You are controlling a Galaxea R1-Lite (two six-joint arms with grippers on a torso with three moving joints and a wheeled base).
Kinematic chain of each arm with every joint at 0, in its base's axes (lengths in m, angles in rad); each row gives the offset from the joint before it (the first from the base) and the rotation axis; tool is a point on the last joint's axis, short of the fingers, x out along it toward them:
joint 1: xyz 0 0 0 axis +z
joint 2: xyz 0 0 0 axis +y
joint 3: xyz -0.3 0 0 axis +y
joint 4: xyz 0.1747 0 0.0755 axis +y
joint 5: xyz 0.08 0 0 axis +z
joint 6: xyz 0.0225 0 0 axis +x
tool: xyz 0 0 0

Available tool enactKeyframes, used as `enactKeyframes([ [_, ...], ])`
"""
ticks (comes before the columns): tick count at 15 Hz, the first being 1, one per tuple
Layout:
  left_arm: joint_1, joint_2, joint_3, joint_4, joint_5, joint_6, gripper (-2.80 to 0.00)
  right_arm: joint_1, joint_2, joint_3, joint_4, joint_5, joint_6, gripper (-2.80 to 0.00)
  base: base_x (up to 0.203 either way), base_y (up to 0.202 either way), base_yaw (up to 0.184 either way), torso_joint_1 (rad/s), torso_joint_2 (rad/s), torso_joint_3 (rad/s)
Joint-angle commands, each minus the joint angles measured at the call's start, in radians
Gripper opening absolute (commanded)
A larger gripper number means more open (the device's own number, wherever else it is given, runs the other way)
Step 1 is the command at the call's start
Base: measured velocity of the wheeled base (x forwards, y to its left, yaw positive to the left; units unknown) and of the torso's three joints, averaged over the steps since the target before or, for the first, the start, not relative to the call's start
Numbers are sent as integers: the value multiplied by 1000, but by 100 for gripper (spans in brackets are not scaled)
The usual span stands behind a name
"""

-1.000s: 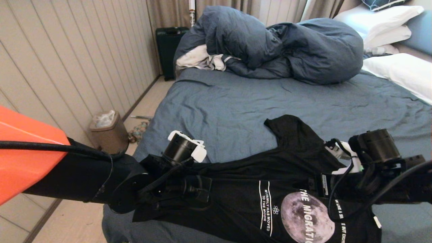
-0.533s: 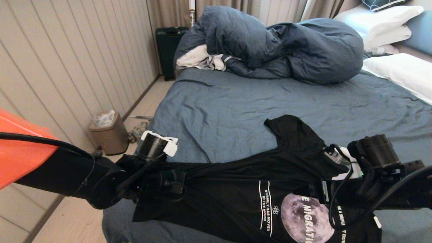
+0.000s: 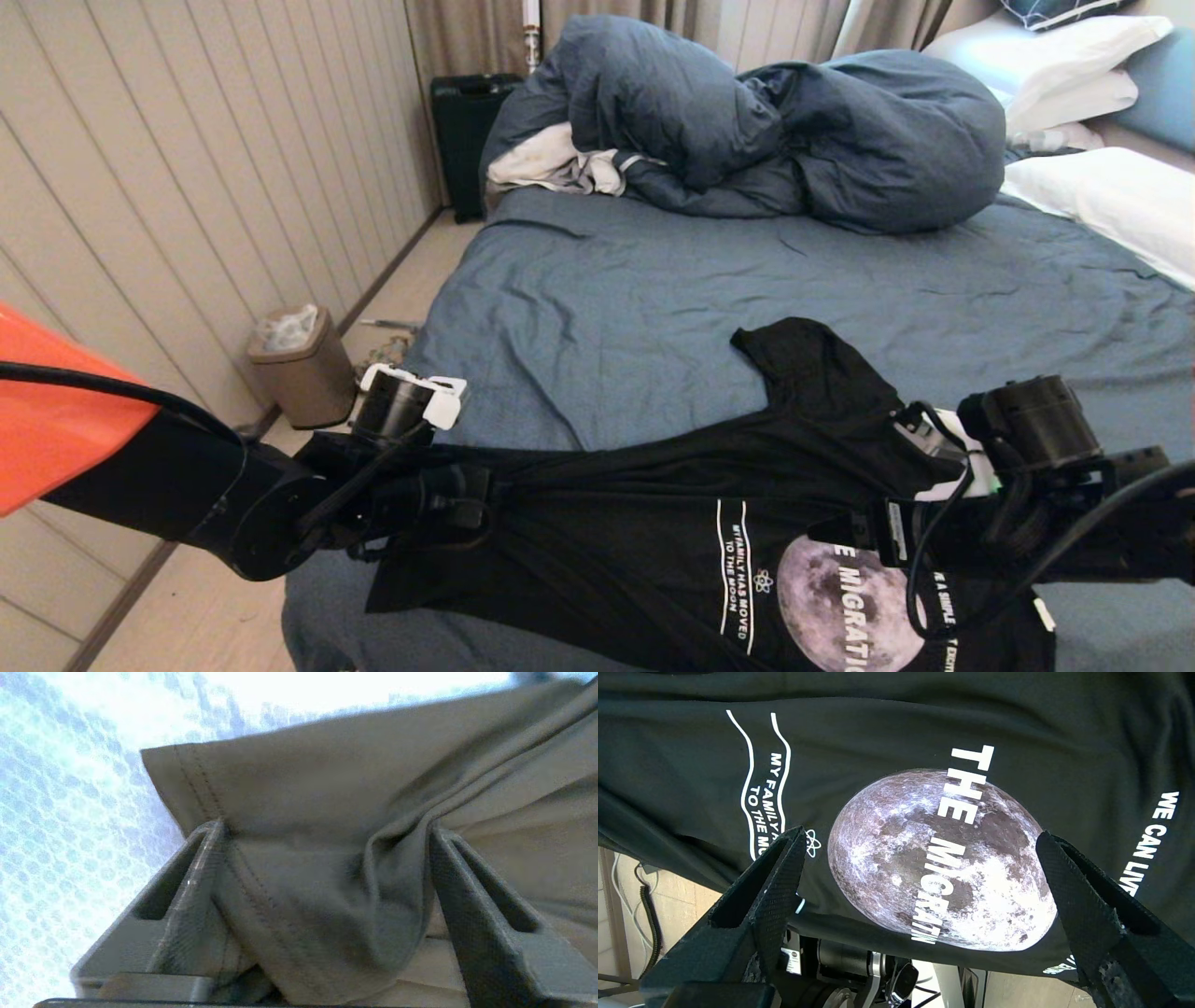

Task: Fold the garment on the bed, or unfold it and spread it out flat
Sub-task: Unford the black T-shirt

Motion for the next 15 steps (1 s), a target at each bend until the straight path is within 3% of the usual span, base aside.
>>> enactKeyframes([
  [1,-2,4,15,-2,0,4,-280,0,-1,0,-1,1,2,0,0,0,0,0,0,0],
  [5,4,1,-35,-36,4,41,-280,-2,3,-2,-1,0,2,0,0,0,0,0,0,0],
  [12,130,103,-309,-35,11,123,-280,0,10,2,-1,0,2,0,0,0,0,0,0,0],
  [15,122,76,-246,-35,2,123,-280,-1,14,0,-1,0,2,0,0,0,0,0,0,0],
])
